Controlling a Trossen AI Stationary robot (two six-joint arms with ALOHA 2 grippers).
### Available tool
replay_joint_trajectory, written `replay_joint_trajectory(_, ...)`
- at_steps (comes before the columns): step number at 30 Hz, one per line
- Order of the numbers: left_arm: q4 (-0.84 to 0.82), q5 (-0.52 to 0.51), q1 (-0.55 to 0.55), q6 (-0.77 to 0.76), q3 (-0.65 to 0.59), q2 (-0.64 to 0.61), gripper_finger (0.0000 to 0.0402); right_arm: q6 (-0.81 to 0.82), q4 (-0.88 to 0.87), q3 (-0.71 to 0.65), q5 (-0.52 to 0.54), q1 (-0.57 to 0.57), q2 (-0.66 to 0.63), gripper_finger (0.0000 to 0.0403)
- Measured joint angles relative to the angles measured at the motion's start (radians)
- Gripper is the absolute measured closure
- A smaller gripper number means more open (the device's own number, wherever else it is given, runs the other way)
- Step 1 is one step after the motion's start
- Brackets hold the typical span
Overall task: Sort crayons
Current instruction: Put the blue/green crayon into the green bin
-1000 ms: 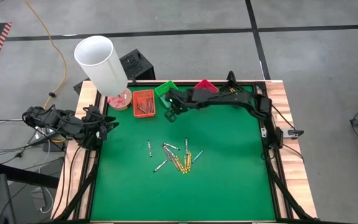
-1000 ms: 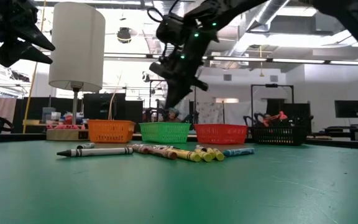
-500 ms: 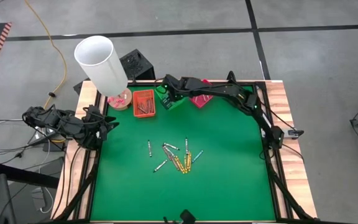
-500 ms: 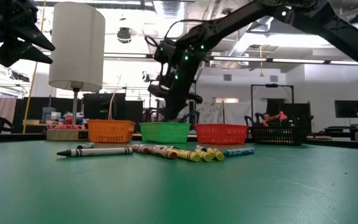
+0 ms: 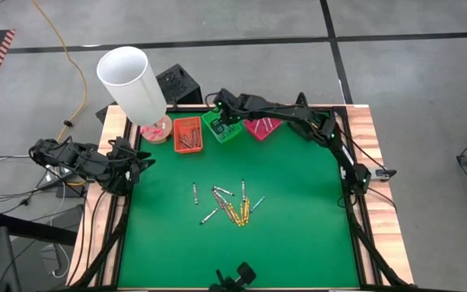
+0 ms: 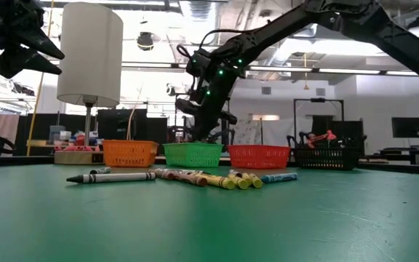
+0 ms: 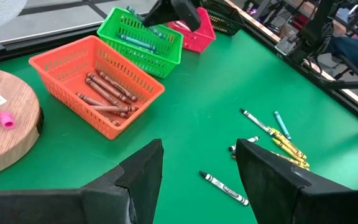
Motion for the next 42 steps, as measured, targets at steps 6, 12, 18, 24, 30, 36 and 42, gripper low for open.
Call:
replay_joint_trajectory(6,0.000,0.000,0.000,0.000,0.000,0.000,0.0210,0.003,0.002,-0.004,-0.004,0.002,0.000,0.0403)
replay_joint_trajectory(12,0.000,0.000,0.000,0.000,0.000,0.000,0.0210,0.003,0.004,-0.004,-0.013,0.002,0.000,0.0403)
replay_joint_trajectory(18,0.000,-0.002,0.000,0.000,0.000,0.000,0.0210,-0.005,-0.003,-0.004,-0.020,-0.003,0.009,0.0403)
replay_joint_trajectory(24,0.000,-0.011,0.000,0.015,0.000,0.000,0.0210,-0.006,0.007,-0.003,-0.054,-0.011,0.044,0.0403)
replay_joint_trajectory(30,0.001,-0.009,0.000,0.042,0.000,0.000,0.0210,-0.008,-0.011,-0.004,-0.051,-0.013,0.052,0.0403)
replay_joint_trajectory(36,0.001,-0.008,0.000,0.046,0.000,0.000,0.0210,-0.017,-0.010,-0.004,-0.050,-0.013,0.052,0.0387)
replay_joint_trajectory(42,0.002,-0.008,0.000,0.071,0.000,0.000,0.0210,-0.024,-0.002,-0.004,-0.050,-0.013,0.052,0.0353)
